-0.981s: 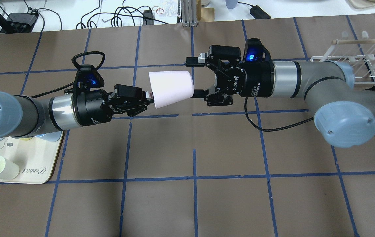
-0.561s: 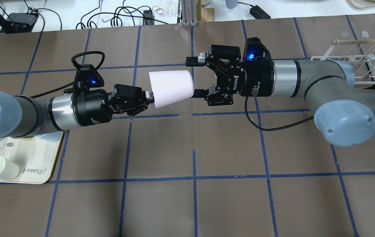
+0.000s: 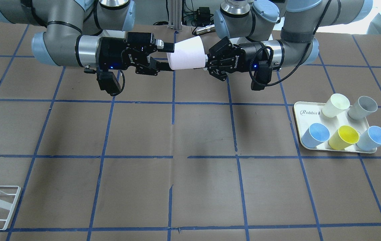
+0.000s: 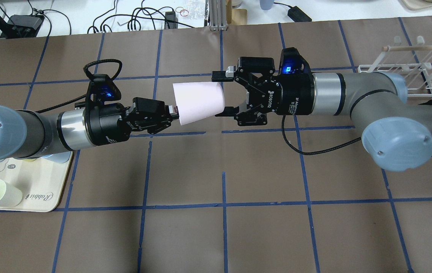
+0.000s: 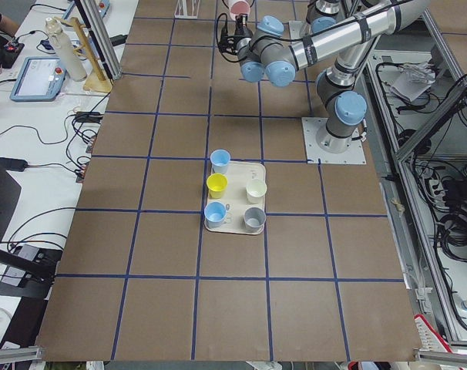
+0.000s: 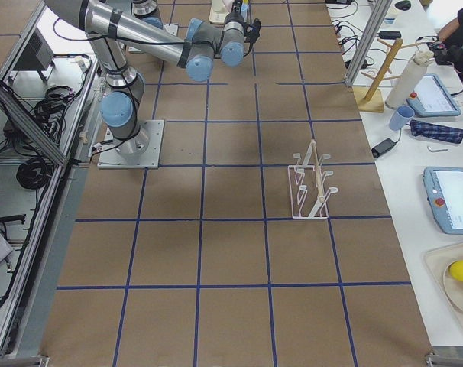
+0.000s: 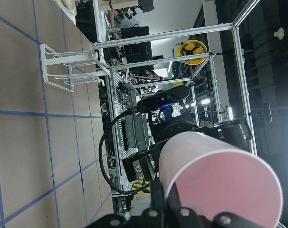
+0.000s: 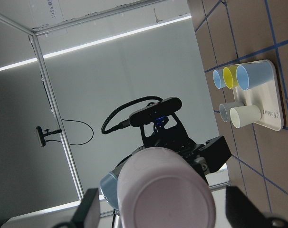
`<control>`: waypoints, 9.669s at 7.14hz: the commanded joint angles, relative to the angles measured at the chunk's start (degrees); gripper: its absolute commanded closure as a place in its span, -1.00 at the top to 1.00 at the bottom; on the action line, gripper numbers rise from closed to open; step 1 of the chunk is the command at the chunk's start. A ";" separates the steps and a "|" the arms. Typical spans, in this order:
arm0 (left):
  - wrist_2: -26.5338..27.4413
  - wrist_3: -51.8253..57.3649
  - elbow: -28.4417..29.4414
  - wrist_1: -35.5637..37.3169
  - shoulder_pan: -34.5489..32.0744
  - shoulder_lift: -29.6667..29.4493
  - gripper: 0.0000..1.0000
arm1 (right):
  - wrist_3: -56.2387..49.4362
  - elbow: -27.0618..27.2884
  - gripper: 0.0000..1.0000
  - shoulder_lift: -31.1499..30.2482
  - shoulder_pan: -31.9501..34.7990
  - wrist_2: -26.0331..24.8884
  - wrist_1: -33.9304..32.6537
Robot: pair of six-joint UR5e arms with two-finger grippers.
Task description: Transfer IKEA cup to right arm and place on rack
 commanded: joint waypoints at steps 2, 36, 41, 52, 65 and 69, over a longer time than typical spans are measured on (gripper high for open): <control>0.00 -0.03 0.00 0.02 -0.03 -0.11 -1.00 | 0.48 -0.34 0.08 -0.05 -0.05 0.01 1.04; 87.71 -75.18 24.70 44.23 -14.19 -1.96 1.00 | -40.83 -25.31 -0.85 17.44 -26.51 -75.75 -31.73; 85.44 -71.75 25.05 45.90 -11.10 -2.74 1.00 | -40.83 -25.22 -0.85 18.67 -26.59 -76.45 -33.06; 81.82 -74.21 26.10 45.90 -11.28 -2.74 1.00 | -40.57 -25.22 -0.83 22.54 -27.74 -76.10 -33.06; 83.41 -74.30 26.10 46.16 -11.46 -2.74 1.00 | -35.84 -25.22 1.00 21.06 -27.56 -79.07 -31.14; 83.49 -74.30 26.02 46.34 -11.37 -2.83 1.00 | -22.32 -24.34 1.00 3.95 -26.60 -79.53 -6.93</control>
